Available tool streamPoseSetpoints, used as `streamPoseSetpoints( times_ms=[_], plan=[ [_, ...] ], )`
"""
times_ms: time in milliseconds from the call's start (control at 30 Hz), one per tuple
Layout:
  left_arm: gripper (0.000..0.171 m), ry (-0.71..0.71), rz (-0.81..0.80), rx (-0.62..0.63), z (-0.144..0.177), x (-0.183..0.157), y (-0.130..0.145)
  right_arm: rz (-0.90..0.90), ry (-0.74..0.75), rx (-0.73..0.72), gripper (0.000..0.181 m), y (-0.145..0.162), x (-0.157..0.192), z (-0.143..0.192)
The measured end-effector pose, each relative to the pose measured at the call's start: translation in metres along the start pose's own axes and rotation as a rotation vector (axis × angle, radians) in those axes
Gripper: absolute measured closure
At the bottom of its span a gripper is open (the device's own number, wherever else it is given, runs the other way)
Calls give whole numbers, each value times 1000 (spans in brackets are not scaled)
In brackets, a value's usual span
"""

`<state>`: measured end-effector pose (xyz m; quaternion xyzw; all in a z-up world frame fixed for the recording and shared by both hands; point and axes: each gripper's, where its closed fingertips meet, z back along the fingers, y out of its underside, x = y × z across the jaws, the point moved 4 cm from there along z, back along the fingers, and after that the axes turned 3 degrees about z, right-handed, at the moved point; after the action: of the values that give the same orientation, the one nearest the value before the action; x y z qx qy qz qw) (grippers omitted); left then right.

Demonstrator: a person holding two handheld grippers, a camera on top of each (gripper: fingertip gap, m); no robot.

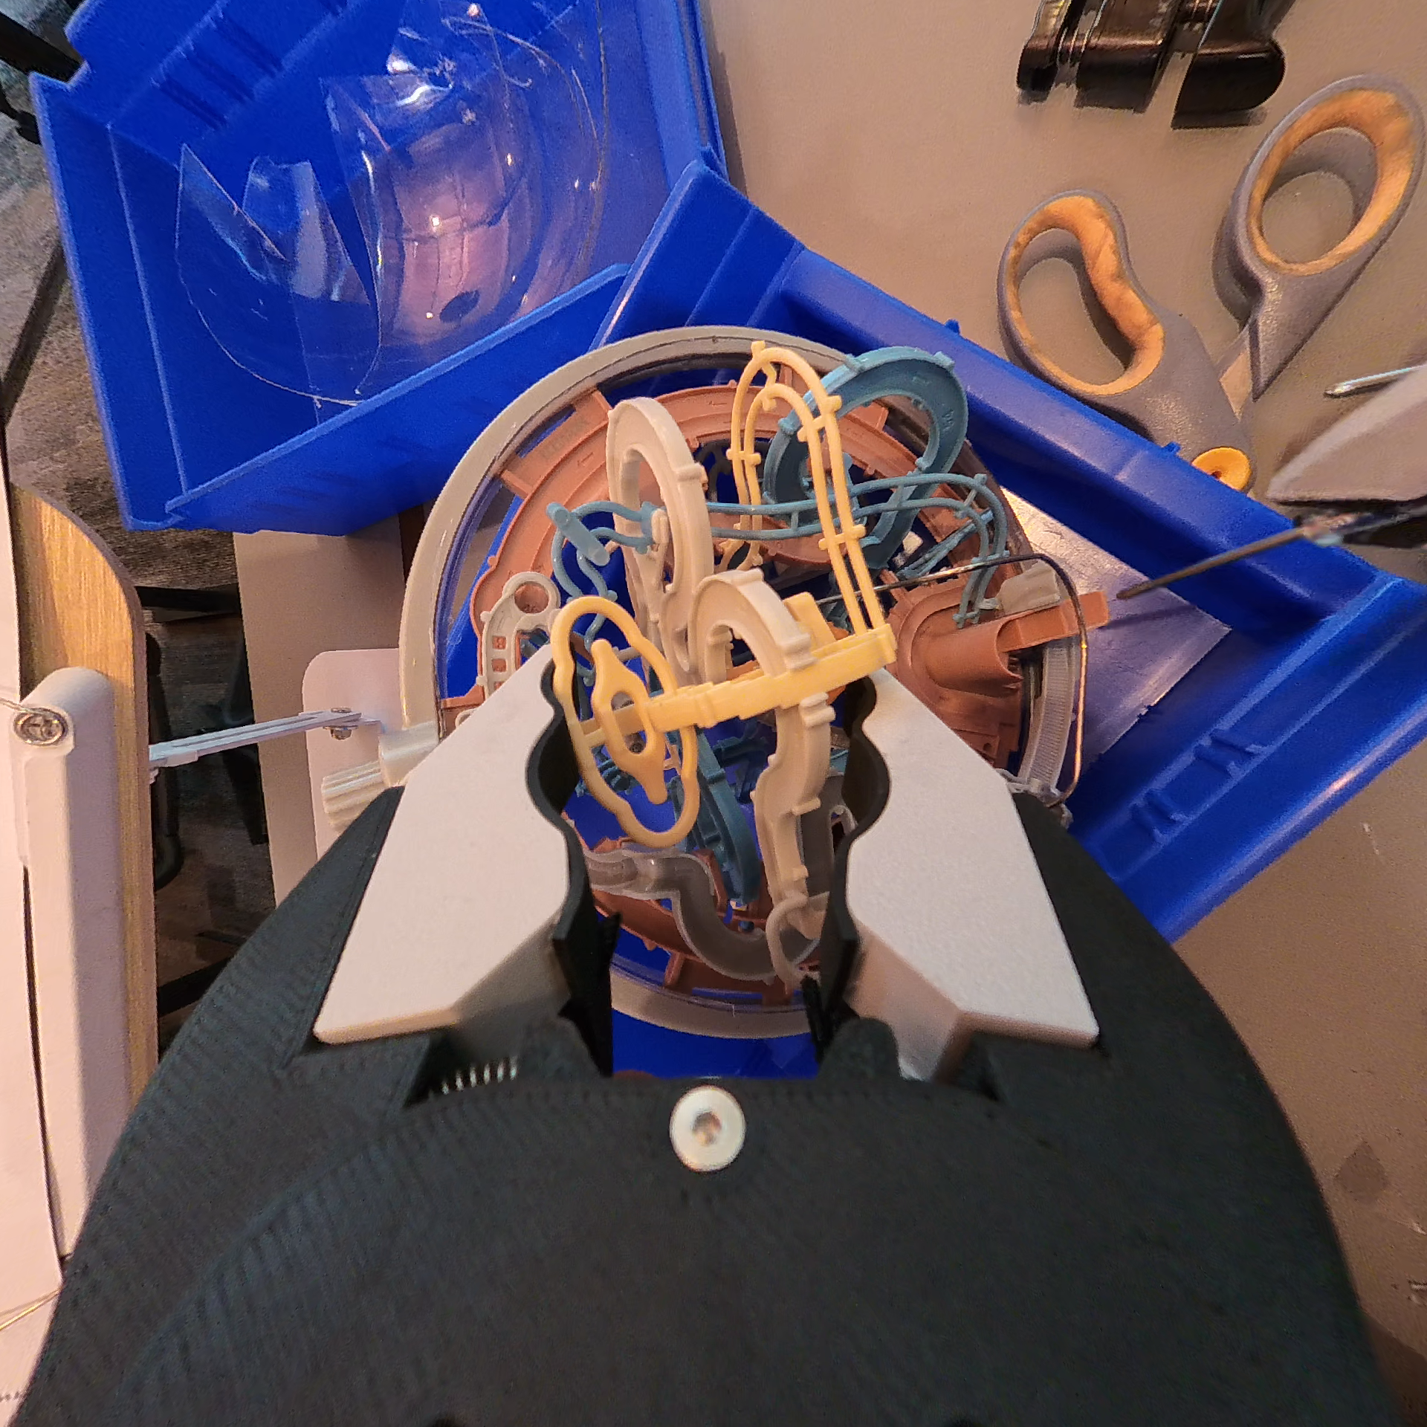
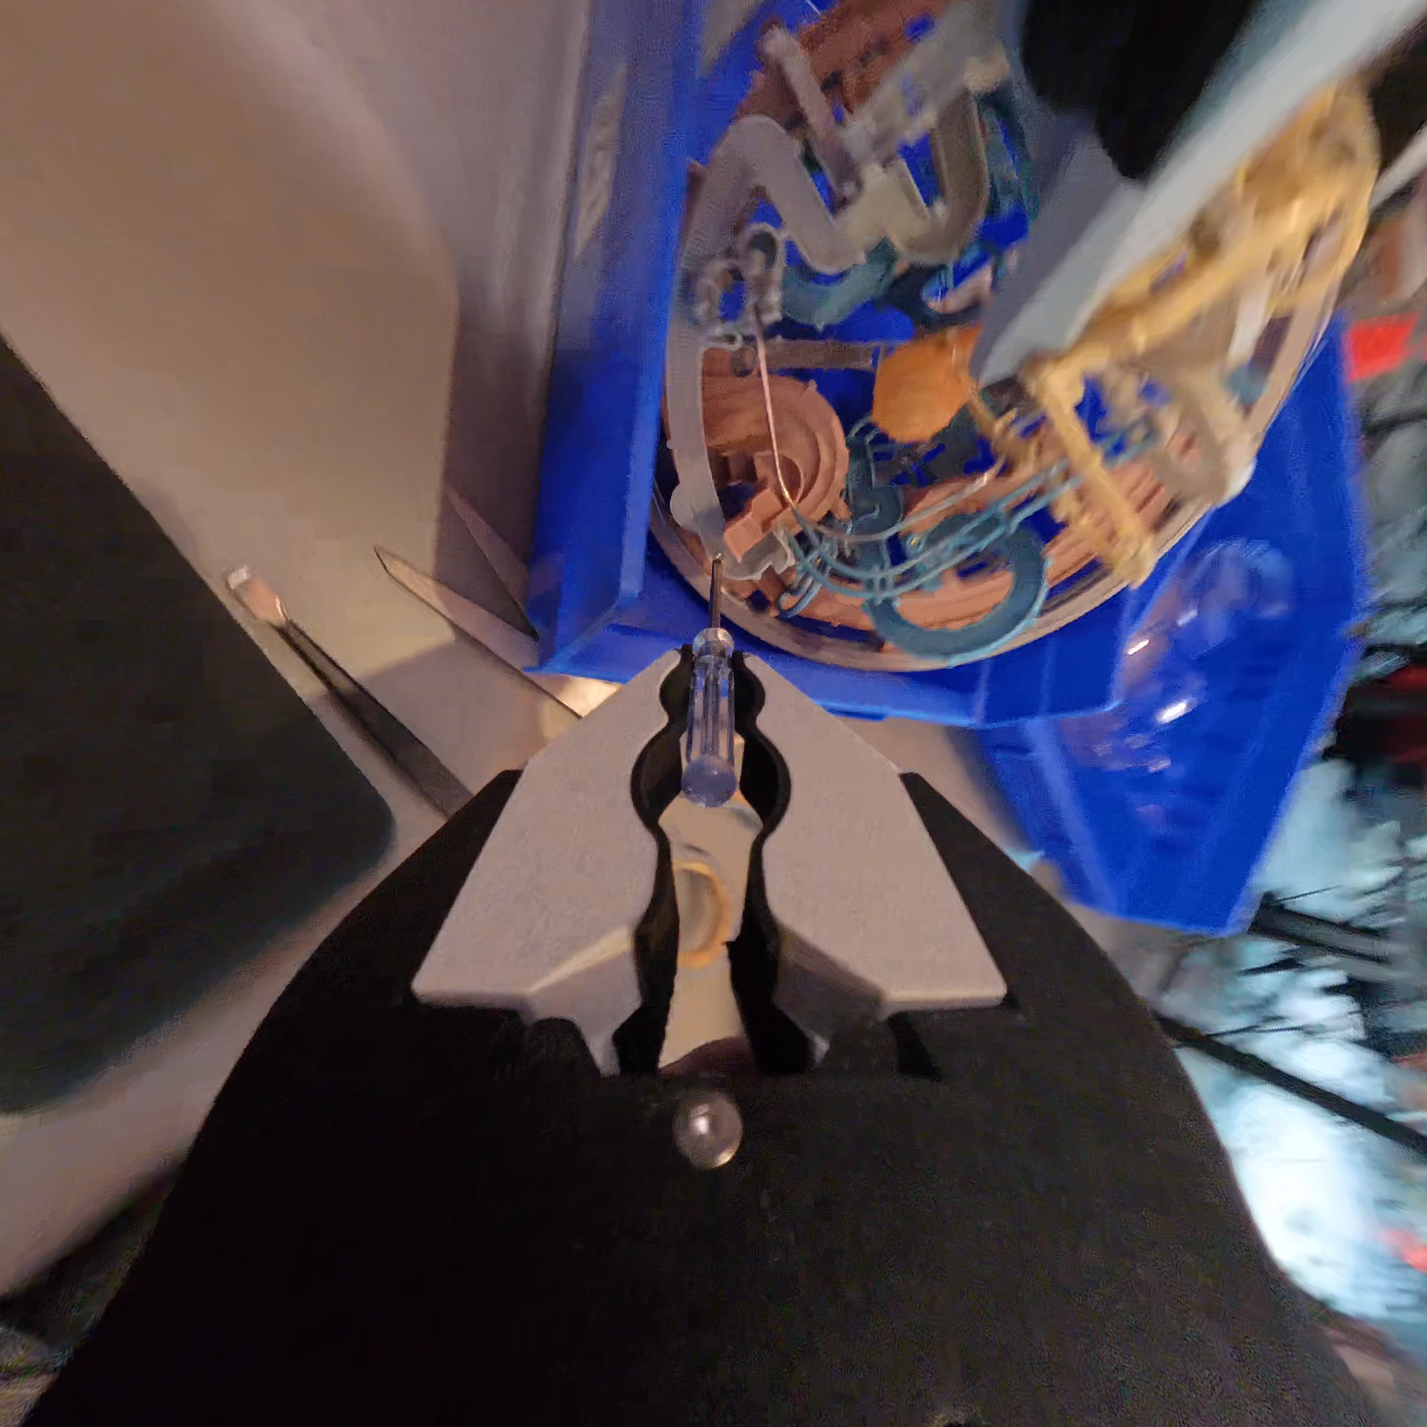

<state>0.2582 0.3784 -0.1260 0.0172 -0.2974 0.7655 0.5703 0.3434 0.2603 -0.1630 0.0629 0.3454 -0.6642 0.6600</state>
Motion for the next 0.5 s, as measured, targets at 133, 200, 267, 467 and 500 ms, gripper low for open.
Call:
streamPoseSetpoints(
  times_ms=[133,200,267,467,500],
  plan=[
    [104,1,1,-2,0,0,0,-235,-32,-46,175,11,0,-13],
    [104,4,2,-3,0,0,0,-276,-40,-64,175,13,2,-16],
    [104,5,3,-4,0,0,0,-319,-47,-79,175,15,3,-17],
    [104,7,4,-6,-1,1,0,-379,-41,-108,175,16,2,-19],
    [104,7,4,-6,0,1,0,-384,-41,-114,175,16,2,-19]
  ],
)
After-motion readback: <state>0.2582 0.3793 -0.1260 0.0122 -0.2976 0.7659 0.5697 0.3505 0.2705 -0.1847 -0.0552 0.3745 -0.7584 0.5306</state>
